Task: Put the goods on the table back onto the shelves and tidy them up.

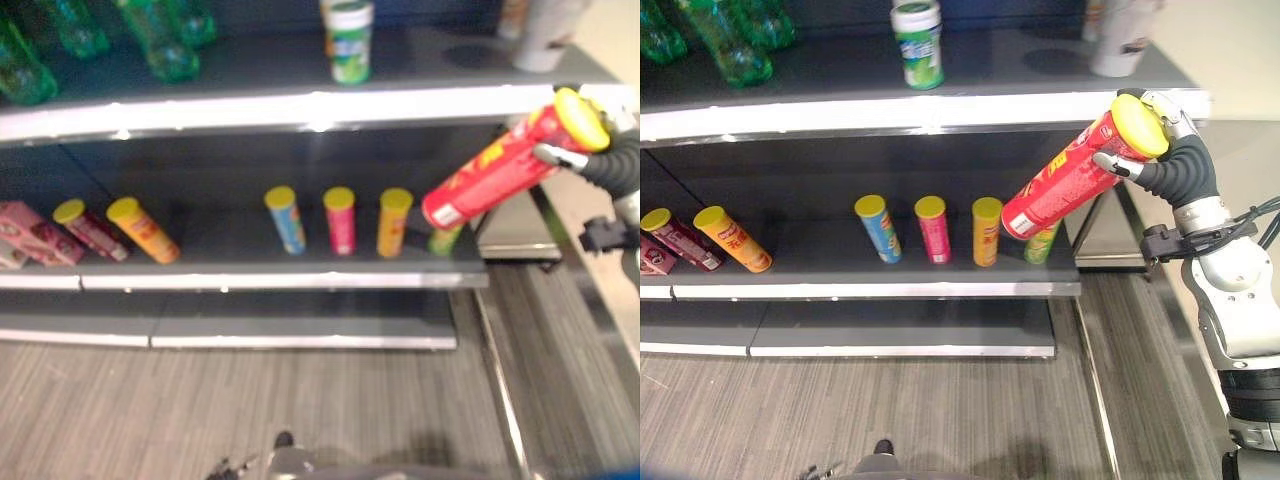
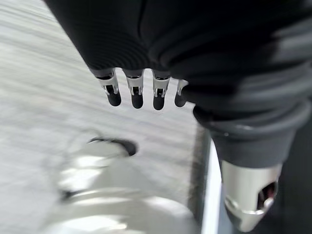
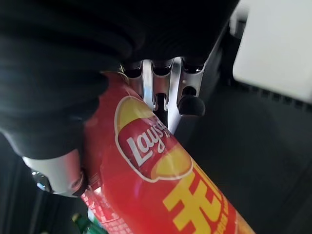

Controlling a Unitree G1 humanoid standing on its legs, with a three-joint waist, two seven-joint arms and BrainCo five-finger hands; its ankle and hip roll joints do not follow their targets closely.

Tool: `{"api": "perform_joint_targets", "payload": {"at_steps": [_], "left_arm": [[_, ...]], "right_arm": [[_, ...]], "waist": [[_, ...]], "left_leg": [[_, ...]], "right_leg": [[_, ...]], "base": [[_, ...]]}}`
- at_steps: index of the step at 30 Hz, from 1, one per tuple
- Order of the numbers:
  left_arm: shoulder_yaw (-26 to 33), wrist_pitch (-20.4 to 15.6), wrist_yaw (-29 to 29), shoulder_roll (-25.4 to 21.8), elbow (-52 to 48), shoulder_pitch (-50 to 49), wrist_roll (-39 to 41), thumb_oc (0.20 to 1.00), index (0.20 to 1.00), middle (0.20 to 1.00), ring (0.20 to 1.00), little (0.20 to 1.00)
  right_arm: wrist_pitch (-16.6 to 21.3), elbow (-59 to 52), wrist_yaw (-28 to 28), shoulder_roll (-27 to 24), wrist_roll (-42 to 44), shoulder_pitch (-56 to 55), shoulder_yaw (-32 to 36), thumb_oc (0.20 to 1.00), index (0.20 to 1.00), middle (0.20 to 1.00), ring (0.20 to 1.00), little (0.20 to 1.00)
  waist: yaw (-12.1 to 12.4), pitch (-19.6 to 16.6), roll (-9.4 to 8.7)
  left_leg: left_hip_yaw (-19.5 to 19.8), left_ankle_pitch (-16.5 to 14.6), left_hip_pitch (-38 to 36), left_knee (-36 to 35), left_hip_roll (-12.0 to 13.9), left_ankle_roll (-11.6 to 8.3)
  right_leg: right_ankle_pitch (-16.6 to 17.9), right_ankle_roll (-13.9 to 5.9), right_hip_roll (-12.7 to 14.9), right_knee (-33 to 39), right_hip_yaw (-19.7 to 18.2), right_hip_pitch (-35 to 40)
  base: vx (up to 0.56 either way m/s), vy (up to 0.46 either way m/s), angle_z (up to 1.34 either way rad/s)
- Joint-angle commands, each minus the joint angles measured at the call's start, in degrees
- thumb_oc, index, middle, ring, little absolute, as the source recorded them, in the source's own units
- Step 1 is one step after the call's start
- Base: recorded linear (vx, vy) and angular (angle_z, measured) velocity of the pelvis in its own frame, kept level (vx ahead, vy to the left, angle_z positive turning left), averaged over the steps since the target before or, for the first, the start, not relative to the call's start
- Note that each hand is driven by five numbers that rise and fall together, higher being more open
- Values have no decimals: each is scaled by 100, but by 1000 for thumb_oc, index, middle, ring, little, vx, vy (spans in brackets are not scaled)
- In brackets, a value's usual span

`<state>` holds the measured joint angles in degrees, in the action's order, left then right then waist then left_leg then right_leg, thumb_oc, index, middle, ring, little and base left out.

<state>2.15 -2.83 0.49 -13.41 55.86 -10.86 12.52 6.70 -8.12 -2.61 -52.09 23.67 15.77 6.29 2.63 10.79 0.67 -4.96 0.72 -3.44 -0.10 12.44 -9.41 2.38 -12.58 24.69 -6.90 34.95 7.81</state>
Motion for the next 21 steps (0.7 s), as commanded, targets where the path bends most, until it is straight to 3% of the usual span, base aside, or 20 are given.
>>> {"api": "perform_joint_targets", "payload": {"at_steps": [1,2,3,5,6,8,9,11,13,14,15,16,18,19,20,21], "left_arm": [[-59,-177,18,-440,-252,26,4,1000,1000,1000,1000,1000],[-82,-165,-24,-523,-251,120,-93,1000,1000,1000,1000,1000],[-137,-150,-68,-626,-285,239,-179,1000,1000,1000,1000,1000],[-224,-159,-127,-806,-424,332,-336,1000,1000,1000,1000,1000],[-274,-143,-142,-866,-484,364,-522,1000,1000,1000,1000,1000],[-334,-139,-185,-1014,-676,426,-555,1000,1000,1000,1000,1000],[-347,-144,-200,-1095,-728,442,-573,1000,1000,1000,1000,1000],[-319,-105,-239,-1177,-788,376,-648,1000,1000,1000,1000,1000],[-291,-62,-227,-1205,-788,301,-671,1000,1000,1000,1000,1000],[-245,-27,-215,-1208,-729,267,-646,1000,1000,1000,1000,1000],[-210,-21,-173,-1189,-672,238,-581,1000,1000,1000,1000,1000],[-201,-23,-174,-1185,-671,235,-581,1000,1000,1000,1000,1000],[-147,-14,-168,-1101,-582,190,-544,1000,1000,1000,1000,1000],[-145,-14,-168,-1100,-582,190,-544,1000,1000,1000,1000,1000],[-81,-29,-163,-995,-578,134,-471,1000,1000,1000,1000,1000],[-58,-19,-142,-938,-519,109,-455,1000,1000,1000,1000,1000]], "right_arm": [[324,-525,107,-215,167,333,534,200,200,200,200,200],[325,-544,151,-123,124,145,736,200,200,200,200,200],[278,-656,167,36,6,-169,1007,200,200,200,200,200],[161,-710,233,159,-289,-464,1188,200,200,200,200,200],[151,-724,266,258,-398,-647,1303,200,200,200,200,200],[83,-787,252,430,-398,-910,1473,200,200,200,200,200],[165,-737,311,453,-389,-908,1510,200,200,200,200,200],[159,-765,277,520,-438,-943,1533,200,200,200,200,200],[152,-679,277,452,-481,-814,1399,200,200,200,200,200],[140,-662,240,433,-434,-676,1282,200,200,200,200,200],[136,-611,160,381,-365,-493,1019,200,200,200,200,200],[141,-599,160,376,-364,-474,1002,200,200,200,200,200],[105,-527,54,293,-359,-377,770,200,200,200,200,200],[106,-525,54,292,-359,-374,767,200,200,200,200,200],[74,-452,5,199,-393,-252,556,200,200,200,200,200],[66,-410,6,190,-393,-116,401,200,200,200,200,200]], "waist": [[-7,-615,-9],[-47,-670,-38],[-38,-667,-135],[-74,-603,-216],[-175,-539,-218],[-384,-385,-187],[-373,-338,-137],[-388,-286,-103],[-322,-247,-72],[-285,-241,-81],[-211,-222,-111],[-213,-225,-110],[-176,-203,-211],[-175,-200,-208],[-104,-218,-327],[-15,-214,-391]], "left_leg": [[0,668,-383,21,899,-559],[-149,191,-409,-5,853,-559],[-311,-226,-374,-38,678,-492],[-385,-502,-408,-269,275,-225],[-352,-523,-463,-376,113,-123],[-210,-473,-445,-464,-179,104],[-227,-428,-416,-477,-284,209],[-261,-365,-351,-490,-521,430],[-363,-334,-292,-490,-679,589],[-412,-325,-243,-490,-732,640],[-513,-273,-134,-490,-822,700],[-520,-276,-132,-490,-815,691],[-568,-256,-114,-467,-912,681],[-570,-257,-117,-468,-909,680],[-635,-265,-85,-445,-1023,657],[-710,-287,-85,-449,-1073,629]], "right_leg": [[153,-97,-108,667,-160,-321],[290,-193,45,662,-165,-320],[653,-242,303,639,-135,-392],[1481,-242,768,528,-265,-569],[1655,-242,880,424,-489,-639],[1314,-219,728,-6,-1404,-938],[1110,-197,627,-306,-1543,-981],[870,-83,517,-1049,-1484,-1054],[349,83,273,-1774,-1300,-1132],[-8,205,87,-2100,-1192,-1196],[-537,361,-396,-2311,-995,-1273],[-553,372,-402,-2322,-1000,-1283],[-946,514,-992,-1957,-1067,-1252],[-944,515,-996,-1953,-1068,-1248],[-994,628,-1382,-1170,-1158,-1007],[-870,665,-1407,-742,-1071,-1008]], "base": [[9,461,20],[-50,468,71],[-80,485,59],[-122,498,37],[-88,523,29],[-122,530,25],[-165,480,59],[-162,440,19],[-144,361,-29],[-206,321,-21],[-154,196,-45],[-149,150,-64],[-69,35,-51],[-90,-8,-25],[-100,-38,-26],[-114,-83,-50]]}}
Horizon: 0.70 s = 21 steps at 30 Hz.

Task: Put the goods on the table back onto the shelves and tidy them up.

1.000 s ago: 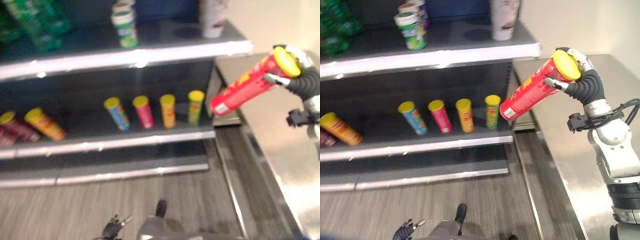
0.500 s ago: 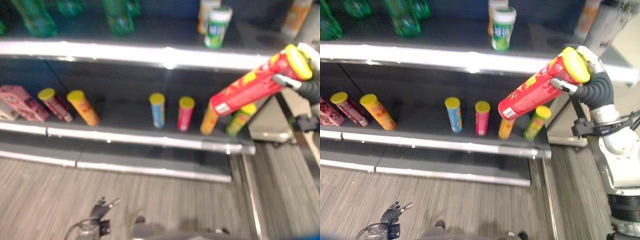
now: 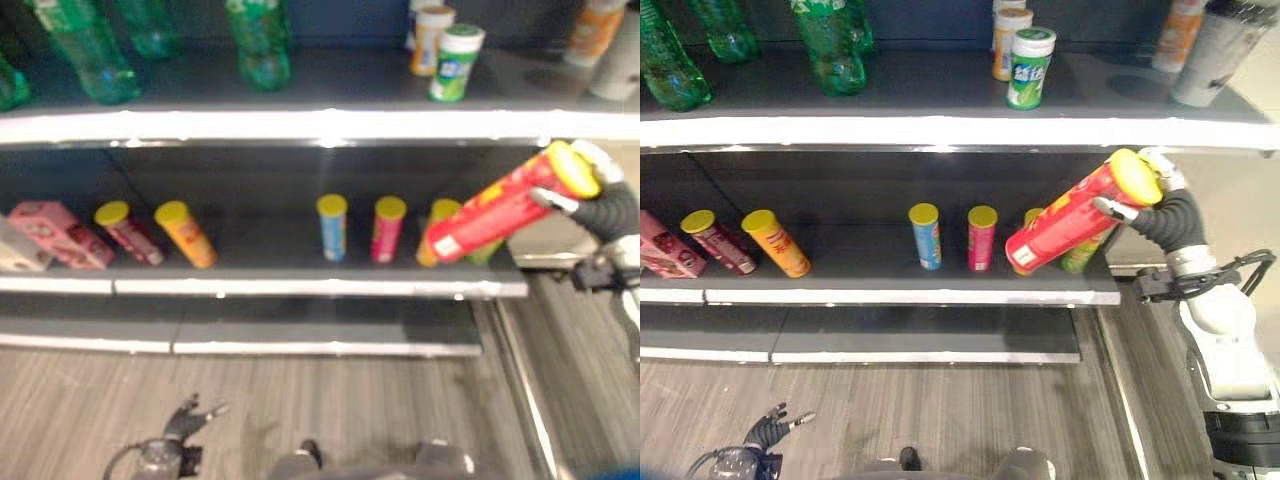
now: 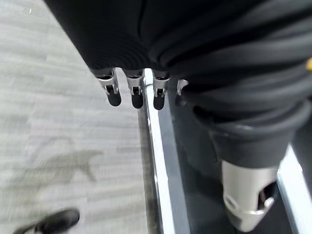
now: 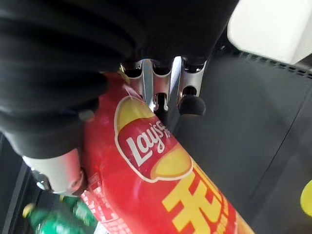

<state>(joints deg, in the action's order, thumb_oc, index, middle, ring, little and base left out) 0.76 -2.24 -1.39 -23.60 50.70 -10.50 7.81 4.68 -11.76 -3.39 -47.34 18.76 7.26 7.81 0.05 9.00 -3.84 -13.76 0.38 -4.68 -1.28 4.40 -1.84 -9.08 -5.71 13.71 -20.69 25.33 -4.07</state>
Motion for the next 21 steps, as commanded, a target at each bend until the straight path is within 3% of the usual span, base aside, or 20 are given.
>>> {"api": "perform_joint_targets", "payload": {"at_steps": [1,2,3,4,7,10,13,14,15,17,19,20,21], "left_arm": [[102,-92,48,139,-27,46,14,1000,1000,1000,1000,1000],[132,-98,49,193,-102,34,43,1000,1000,1000,1000,1000],[129,-122,42,244,-328,0,146,1000,1000,1000,1000,1000],[132,-119,43,246,-333,-2,146,1000,1000,1000,1000,1000],[154,-151,77,337,-404,19,241,1000,1000,1000,1000,1000],[185,-203,61,406,-396,-34,277,1000,1000,1000,1000,1000],[194,-212,65,386,-319,-42,209,1000,1000,1000,1000,1000],[192,-199,61,333,-308,-19,193,1000,1000,1000,1000,1000],[190,-198,61,333,-309,-22,193,1000,1000,1000,1000,1000],[132,-190,88,257,-374,5,170,1000,1000,1000,1000,1000],[80,-181,80,200,-382,42,151,1000,1000,1000,1000,1000],[0,-161,25,117,-376,107,21,1000,1000,1000,1000,1000],[-9,-161,24,110,-373,111,20,1000,1000,1000,1000,1000]], "right_arm": [[272,-60,78,-292,89,785,172,200,200,200,200,200],[272,-84,71,-320,52,780,147,200,200,200,200,200],[301,-108,57,-402,9,841,35,200,200,200,200,200],[303,-103,58,-404,9,850,27,200,200,200,200,200],[279,-120,-18,-540,-151,1003,-245,200,200,200,200,200],[255,-290,-229,-775,-345,1071,-530,200,200,200,200,200],[293,-445,-408,-900,-356,1044,-675,200,200,200,200,200],[311,-523,-421,-950,-510,952,-687,200,200,200,200,200],[307,-530,-422,-949,-513,942,-681,200,200,200,200,200],[291,-537,-380,-845,-575,804,-632,200,200,200,200,200],[234,-648,-434,-737,-605,676,-597,200,200,200,200,200],[165,-709,-467,-588,-680,488,-449,200,200,200,200,200],[161,-722,-469,-582,-682,465,-428,200,200,200,200,200]], "waist": [[289,-78,29],[296,-75,4],[373,-3,-22],[369,-4,-18],[468,158,-47],[415,117,-34],[259,-72,48],[180,-153,168],[174,-158,173],[149,-206,292],[116,-275,386],[72,-321,409],[80,-316,390]], "left_leg": [[173,-263,68,-316,-296,-154],[159,-289,163,-178,-283,-185],[139,-420,438,442,-225,-229],[141,-443,461,484,-216,-231],[451,-560,789,1155,-70,-459],[557,-437,628,1012,530,-559],[574,216,400,594,1284,-636],[617,846,385,428,1725,-815],[624,866,379,401,1731,-822],[846,1204,362,220,1890,-1064],[1059,877,366,188,1818,-1127],[939,195,302,148,1578,-1127],[939,177,304,169,1555,-1117]], "right_leg": [[339,-28,-394,1249,-48,427],[357,-45,-478,1515,-140,502],[396,-10,-522,1739,-221,640],[400,-8,-528,1746,-219,640],[403,64,-499,1887,-282,771],[442,-25,-262,1872,-255,743],[438,-150,17,1687,-237,508],[442,-291,235,1538,-215,447],[431,-288,231,1524,-207,442],[452,-443,455,1345,-269,398],[521,-579,695,1197,-367,424],[773,-705,1034,1107,-363,465],[780,-718,1057,1114,-364,475]], "base": [[-86,-107,-49],[-103,-122,-60],[-90,-78,-27],[-105,-48,-16],[-104,40,-5],[-49,231,-10],[1,387,6],[34,392,6],[52,448,12],[79,415,30],[163,559,16],[155,456,5],[133,465,39]]}}
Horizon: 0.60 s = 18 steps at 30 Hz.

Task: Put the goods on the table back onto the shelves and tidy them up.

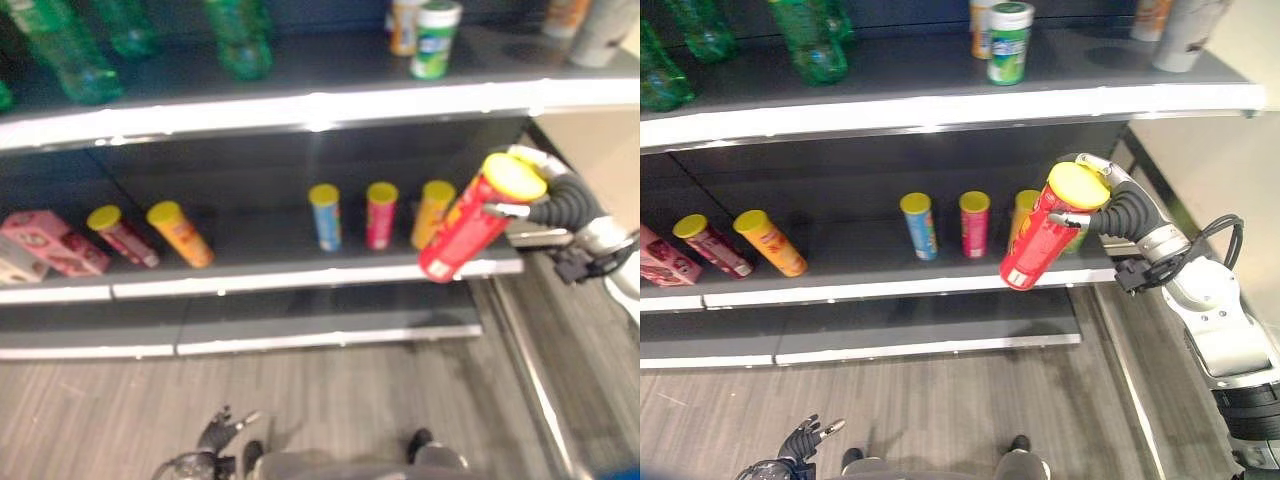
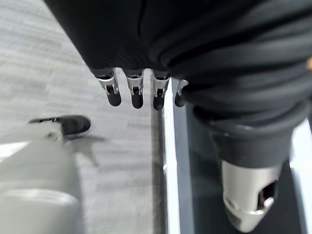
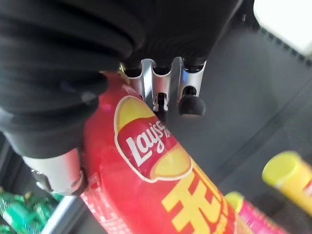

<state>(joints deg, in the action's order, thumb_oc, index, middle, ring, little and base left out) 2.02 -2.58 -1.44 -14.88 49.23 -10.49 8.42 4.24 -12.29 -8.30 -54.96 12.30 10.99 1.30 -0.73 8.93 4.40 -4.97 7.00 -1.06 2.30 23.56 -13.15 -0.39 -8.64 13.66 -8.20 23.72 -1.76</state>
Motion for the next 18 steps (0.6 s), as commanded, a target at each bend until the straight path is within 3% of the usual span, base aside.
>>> {"api": "perform_joint_targets", "payload": {"at_steps": [1,2,3,4,5,6,7,9,10,11,12,13,14,18], "left_arm": [[-225,-117,16,-831,-227,207,-176,1000,1000,1000,1000,1000],[-286,-108,46,-916,-233,269,-245,1000,1000,1000,1000,1000],[-286,-108,46,-916,-233,269,-245,1000,1000,1000,1000,1000],[-250,-111,25,-1044,-363,170,-293,1000,1000,1000,1000,1000],[-85,-76,61,-1085,-400,62,-220,1000,1000,1000,1000,1000],[-33,-50,75,-1091,-390,48,-202,1000,1000,1000,1000,1000],[32,-46,95,-1072,-278,33,-177,1000,1000,1000,1000,1000],[43,-37,129,-1025,-188,-6,-183,1000,1000,1000,1000,1000],[49,-37,130,-1020,-188,-8,-184,1000,1000,1000,1000,1000],[50,-40,167,-900,-68,68,-41,1000,1000,1000,1000,1000],[56,-41,167,-896,-67,69,-41,1000,1000,1000,1000,1000],[36,-79,131,-790,-156,-18,-40,1000,1000,1000,1000,1000],[23,-89,138,-748,-175,-7,-20,1000,1000,1000,1000,1000],[-67,-94,137,-570,-475,-22,184,1000,1000,1000,1000,1000]], "right_arm": [[163,-653,42,234,-199,-74,362,200,200,200,200,200],[154,-665,47,274,-337,-111,338,200,200,200,200,200],[154,-665,47,274,-337,-111,338,200,200,200,200,200],[95,-725,13,380,-372,-198,327,200,200,200,200,200],[123,-607,77,498,-462,-27,75,200,200,200,200,200],[120,-567,69,530,-526,9,-6,200,200,200,200,200],[69,-489,17,453,-532,162,-150,200,200,200,200,200],[100,-423,3,375,-486,385,-356,200,200,200,200,200],[103,-413,5,372,-485,402,-372,200,200,200,200,200],[121,-276,1,322,-455,648,-662,200,200,200,200,200],[124,-266,3,321,-455,666,-677,200,200,200,200,200],[118,-260,4,284,-499,661,-688,200,200,200,200,200],[116,-189,7,252,-507,746,-769,200,200,200,200,200],[116,-78,35,224,-542,948,-1052,200,200,200,200,200]], "waist": [[151,-265,-502],[146,-229,-559],[146,-229,-559],[181,-210,-571],[281,-167,-448],[252,-148,-426],[193,-87,-407],[229,-12,-361],[226,-8,-354],[228,130,-397],[227,136,-392],[287,102,-486],[313,104,-516],[454,318,-622]], "left_leg": [[2,-710,-43,-109,-576,65],[-17,-879,-36,-47,-789,151],[-17,-879,-36,-47,-789,151],[-128,-1064,-196,-264,-1201,375],[-359,-1171,-517,-583,-1384,508],[-411,-1127,-565,-690,-1461,571],[-431,-973,-488,-730,-1628,747],[-476,-936,-500,-730,-1721,813],[-480,-939,-504,-730,-1710,805],[-421,-877,-427,-684,-1788,796],[-428,-878,-434,-684,-1782,794],[-389,-944,-401,-641,-1876,775],[-367,-1011,-286,-471,-1872,753],[-190,-1195,403,786,-1646,531]], "right_leg": [[414,-574,1363,-93,-182,330],[890,-636,1611,-116,-205,306],[890,-636,1611,-116,-205,306],[1268,-582,1952,-82,-46,266],[1046,-497,2004,-348,222,180],[831,-398,1837,-564,144,63],[488,-165,1238,-829,-79,-240],[107,-8,725,-977,3,-409],[96,0,717,-986,2,-411],[-141,119,107,-701,-187,-562],[-136,121,98,-691,-190,-555],[-180,166,-38,-18,-231,-193],[-170,157,-114,141,-297,-119],[-195,226,-61,376,-168,113]], "base": [[48,332,55],[46,326,83],[53,478,52],[89,673,44],[90,809,-1],[-13,703,-26],[-64,448,-50],[-46,258,-35],[-50,78,-9],[-33,14,6],[14,-22,-14],[55,-65,-7],[40,-94,5],[-31,-33,12]]}}
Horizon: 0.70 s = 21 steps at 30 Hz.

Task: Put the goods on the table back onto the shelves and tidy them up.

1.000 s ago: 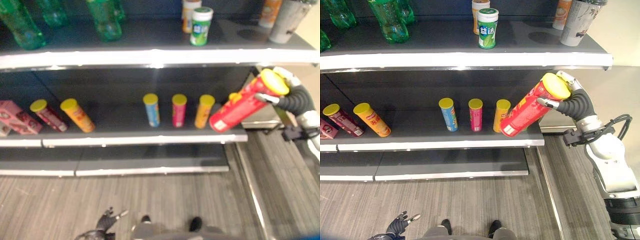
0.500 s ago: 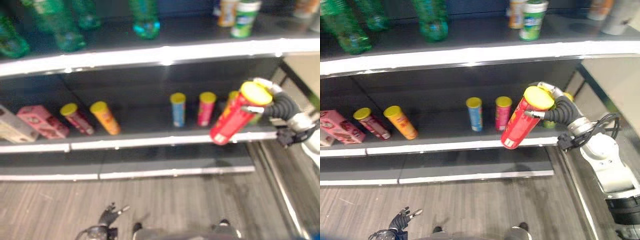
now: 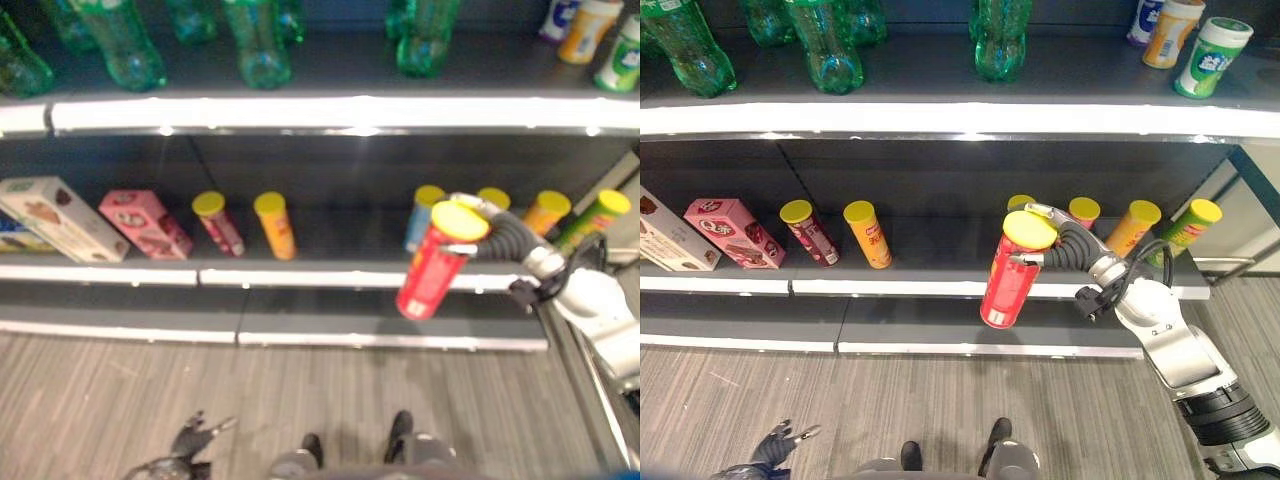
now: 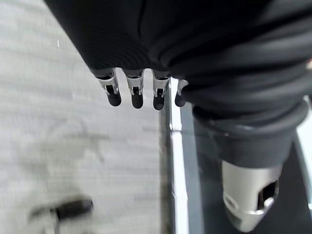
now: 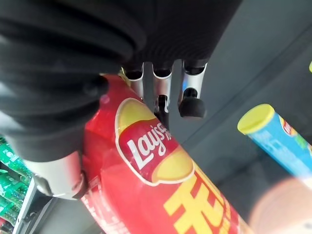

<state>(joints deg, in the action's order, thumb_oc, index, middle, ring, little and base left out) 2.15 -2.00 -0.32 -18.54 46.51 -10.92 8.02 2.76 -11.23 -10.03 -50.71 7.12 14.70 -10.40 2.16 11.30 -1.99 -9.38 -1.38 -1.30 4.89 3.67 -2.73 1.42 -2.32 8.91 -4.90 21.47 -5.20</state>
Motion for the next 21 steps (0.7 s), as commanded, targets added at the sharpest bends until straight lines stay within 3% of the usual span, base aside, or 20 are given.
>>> {"api": "perform_joint_targets", "payload": {"at_steps": [1,4,6,13,21], "left_arm": [[-108,-156,-19,-162,-227,-3,197,1000,1000,1000,1000,1000],[-206,-161,-7,-191,-294,-29,156,1000,1000,1000,1000,1000],[-310,-131,-67,-266,-333,-73,5,1000,1000,1000,1000,1000],[-375,-219,43,-586,-372,20,-175,1000,1000,1000,1000,1000],[-373,-276,185,-598,-549,76,32,1000,1000,1000,1000,1000]], "right_arm": [[230,-138,172,-247,-122,561,97,200,200,200,200,200],[229,1,206,-273,-384,517,39,200,200,200,200,200],[202,-19,176,-331,-631,388,158,200,200,200,200,200],[245,54,441,-219,-1200,1232,-272,200,200,200,200,200],[264,168,713,-364,-1378,1870,-491,200,200,200,200,200]], "waist": [[163,65,22],[178,67,22],[131,-19,143],[149,353,303],[226,855,292]], "left_leg": [[244,-304,433,487,513,-562],[435,55,474,106,938,-683],[573,50,320,-337,980,-685],[289,29,362,-741,496,-487],[325,23,733,-492,495,-444]], "right_leg": [[-382,-437,439,117,95,538],[-363,-604,635,88,87,485],[-453,-706,706,-137,105,379],[51,-870,1160,-254,-339,-377],[85,-860,1357,-512,-395,-769]], "base": [[43,135,11],[49,217,14],[91,223,7],[-43,174,-20],[-75,13,6]]}}
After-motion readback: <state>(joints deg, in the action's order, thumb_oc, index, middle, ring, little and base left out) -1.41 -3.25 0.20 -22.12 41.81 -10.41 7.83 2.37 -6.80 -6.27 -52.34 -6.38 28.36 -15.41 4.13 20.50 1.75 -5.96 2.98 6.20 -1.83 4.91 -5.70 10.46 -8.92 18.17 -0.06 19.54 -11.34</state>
